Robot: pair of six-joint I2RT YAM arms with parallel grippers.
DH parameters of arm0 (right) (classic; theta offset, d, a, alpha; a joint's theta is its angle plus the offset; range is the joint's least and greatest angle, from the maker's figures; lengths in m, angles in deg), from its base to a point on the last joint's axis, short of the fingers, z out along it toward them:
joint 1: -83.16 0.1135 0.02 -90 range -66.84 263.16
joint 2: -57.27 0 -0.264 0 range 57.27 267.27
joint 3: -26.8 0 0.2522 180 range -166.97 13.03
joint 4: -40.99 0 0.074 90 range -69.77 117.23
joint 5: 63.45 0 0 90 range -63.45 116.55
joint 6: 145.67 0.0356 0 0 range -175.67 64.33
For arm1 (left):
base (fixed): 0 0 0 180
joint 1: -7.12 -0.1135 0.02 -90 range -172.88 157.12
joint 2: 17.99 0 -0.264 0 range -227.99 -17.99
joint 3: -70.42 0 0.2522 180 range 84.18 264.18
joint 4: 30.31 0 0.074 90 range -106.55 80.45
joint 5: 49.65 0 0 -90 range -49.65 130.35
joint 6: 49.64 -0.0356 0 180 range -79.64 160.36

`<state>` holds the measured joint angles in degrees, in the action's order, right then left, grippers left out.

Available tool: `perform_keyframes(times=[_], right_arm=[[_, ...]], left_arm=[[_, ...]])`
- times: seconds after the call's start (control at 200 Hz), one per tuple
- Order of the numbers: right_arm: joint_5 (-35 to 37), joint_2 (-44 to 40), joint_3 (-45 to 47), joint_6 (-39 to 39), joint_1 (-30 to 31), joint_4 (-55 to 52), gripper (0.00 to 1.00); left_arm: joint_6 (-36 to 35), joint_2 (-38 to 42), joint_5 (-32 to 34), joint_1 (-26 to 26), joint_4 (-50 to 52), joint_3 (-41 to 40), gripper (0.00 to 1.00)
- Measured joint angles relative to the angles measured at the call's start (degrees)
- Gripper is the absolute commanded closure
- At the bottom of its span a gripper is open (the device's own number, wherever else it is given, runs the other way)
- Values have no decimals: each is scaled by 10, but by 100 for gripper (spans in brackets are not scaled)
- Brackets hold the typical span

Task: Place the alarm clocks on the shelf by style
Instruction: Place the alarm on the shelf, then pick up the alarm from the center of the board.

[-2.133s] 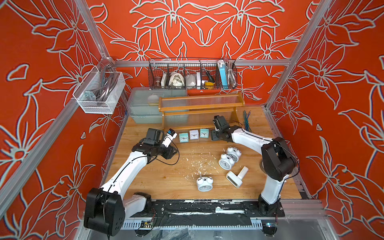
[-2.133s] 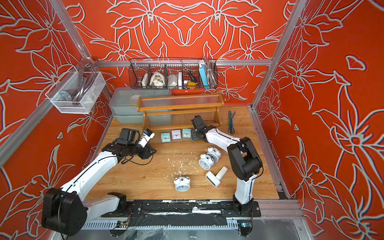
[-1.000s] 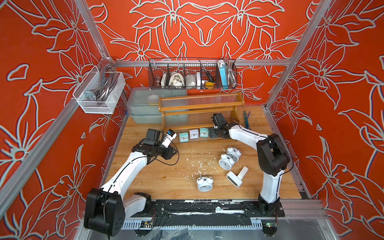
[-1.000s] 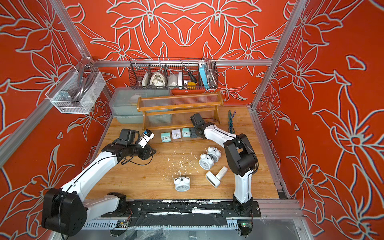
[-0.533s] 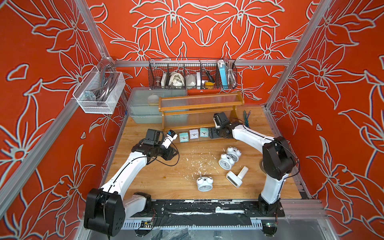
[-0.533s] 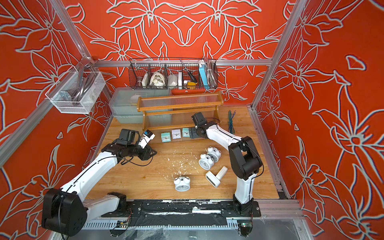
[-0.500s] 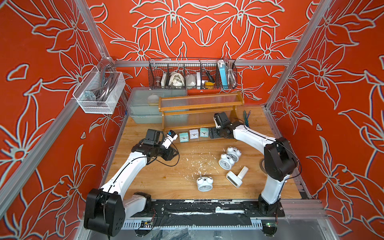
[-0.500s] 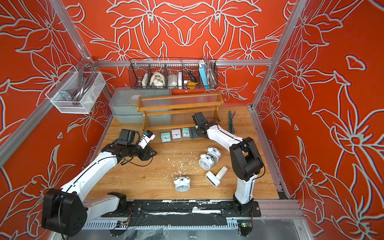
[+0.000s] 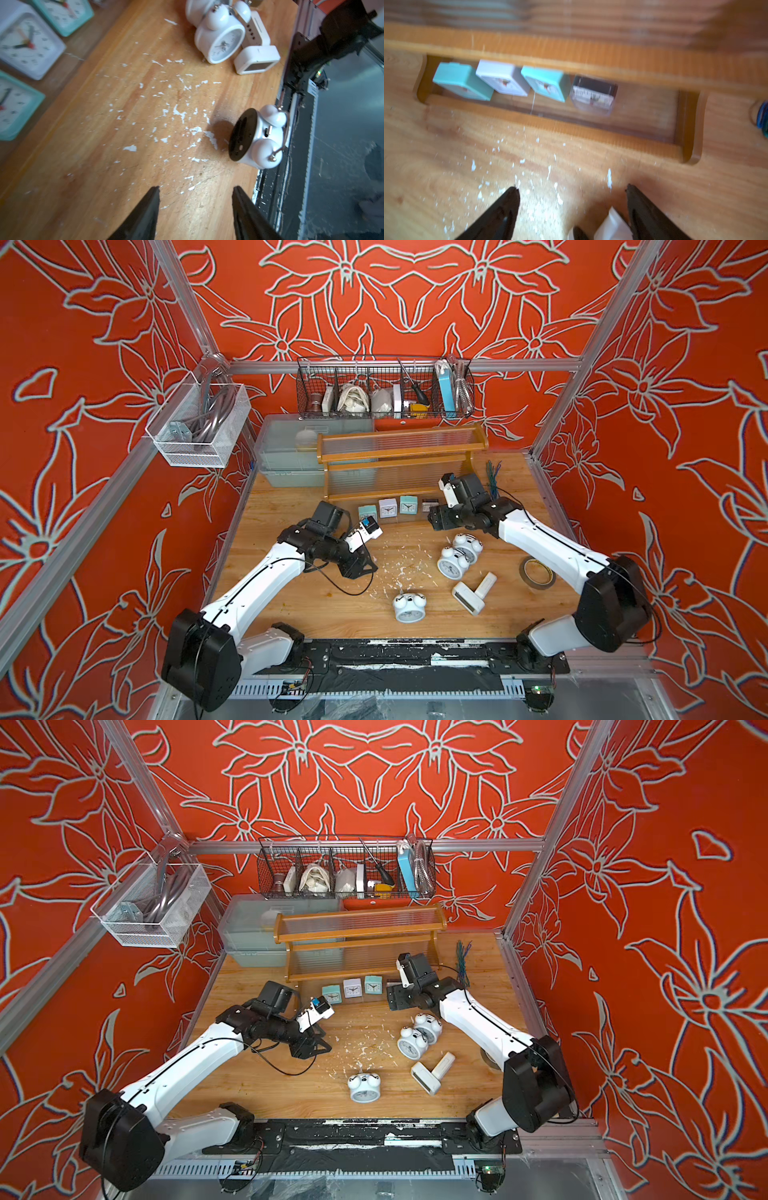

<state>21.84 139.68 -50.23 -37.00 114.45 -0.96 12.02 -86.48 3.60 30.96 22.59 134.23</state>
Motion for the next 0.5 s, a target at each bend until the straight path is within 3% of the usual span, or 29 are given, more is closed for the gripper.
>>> perform_keyframes(times=[0.28, 0.5], right_arm=[[-19, -85, 58, 2, 2, -24, 16], [-24, -136, 87, 4, 2, -50, 16]], left_arm=[[-15, -37, -7, 112, 37, 15, 40], [-10, -59, 19, 154, 34, 16, 37]])
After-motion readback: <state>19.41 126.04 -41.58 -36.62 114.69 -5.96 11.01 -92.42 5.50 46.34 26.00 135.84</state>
